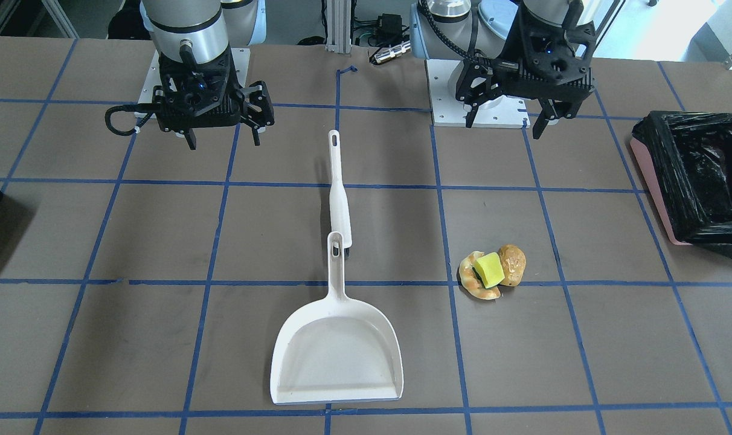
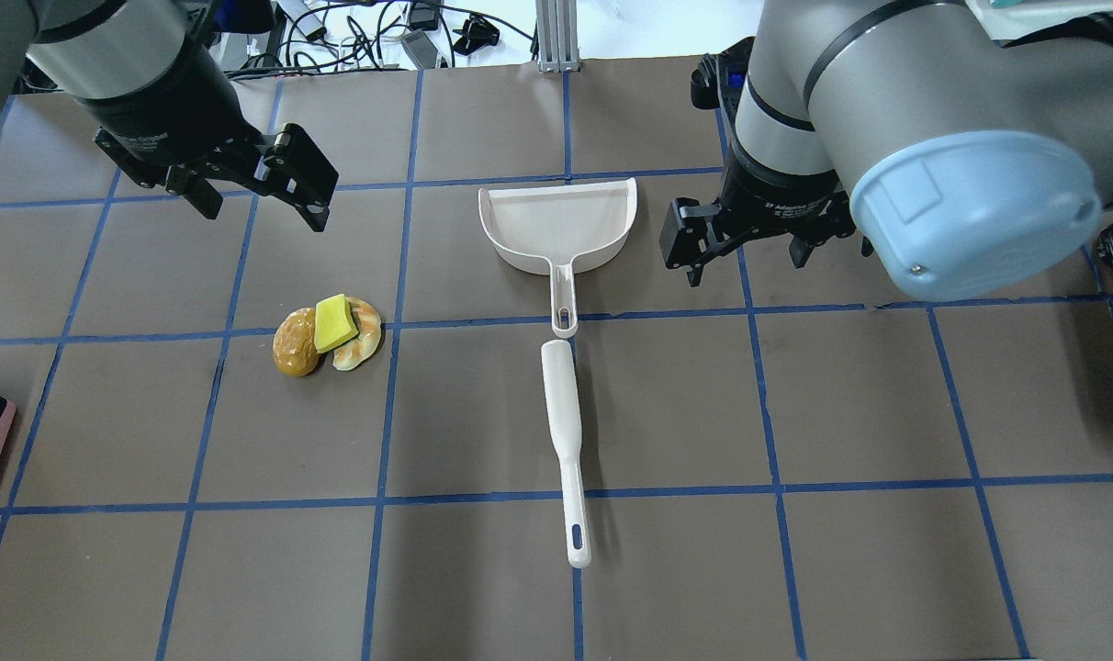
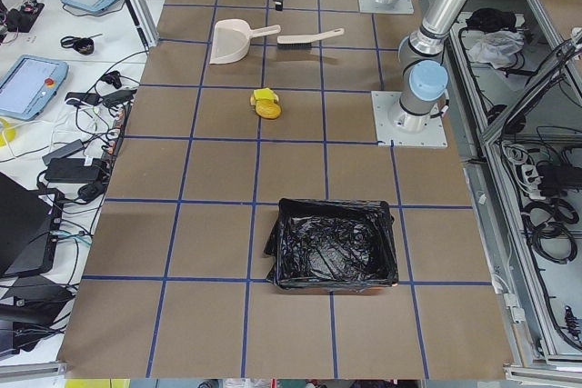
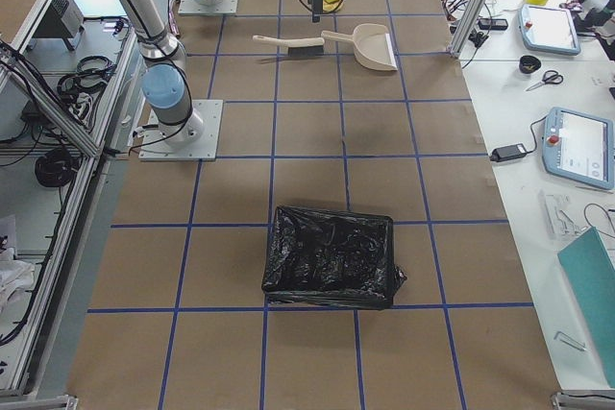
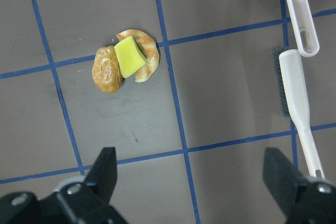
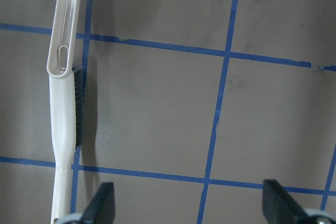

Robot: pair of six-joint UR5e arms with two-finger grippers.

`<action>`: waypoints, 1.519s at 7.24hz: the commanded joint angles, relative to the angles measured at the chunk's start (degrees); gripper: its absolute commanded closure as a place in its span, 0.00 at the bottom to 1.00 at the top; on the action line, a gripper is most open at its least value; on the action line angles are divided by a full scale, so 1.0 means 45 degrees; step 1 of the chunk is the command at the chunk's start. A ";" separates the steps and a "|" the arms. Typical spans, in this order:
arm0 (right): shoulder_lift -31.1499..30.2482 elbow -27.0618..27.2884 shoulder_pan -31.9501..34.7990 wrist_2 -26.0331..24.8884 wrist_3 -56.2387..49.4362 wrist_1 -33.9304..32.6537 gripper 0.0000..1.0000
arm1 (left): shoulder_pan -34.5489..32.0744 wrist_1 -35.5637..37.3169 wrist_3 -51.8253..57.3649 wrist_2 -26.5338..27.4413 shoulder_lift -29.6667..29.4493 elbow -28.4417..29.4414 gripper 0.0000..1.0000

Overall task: Sweep and dump trash in nearest bin
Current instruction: 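Reach the left gripper to the dustpan handle while the right reaches the brush handle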

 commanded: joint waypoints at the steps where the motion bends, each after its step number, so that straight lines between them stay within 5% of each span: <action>1: 0.0000 0.0016 0.0000 -0.0016 -0.0007 0.0030 0.00 | 0.0004 0.0114 -0.0096 0.0079 -0.0299 0.0054 0.00; 4: 0.0039 0.0385 0.0446 -0.0016 0.0108 0.0108 0.00 | -0.1122 0.2178 -0.1270 -0.0136 -0.1877 -0.0120 0.00; 6: 0.0156 0.1882 0.1810 0.0023 0.0362 -0.0106 0.00 | -0.1500 0.2634 -0.1462 -0.0136 -0.2738 -0.0024 0.00; 9: 0.0195 0.5397 0.4054 0.0294 0.2834 -0.4698 0.00 | -0.1947 0.3686 -0.3717 -0.0156 -0.3714 0.0269 0.00; 11: 0.0972 0.5757 0.5092 0.0803 0.4013 -0.5769 0.03 | -0.3000 0.4897 -0.5501 -0.0175 -0.4885 0.0347 0.00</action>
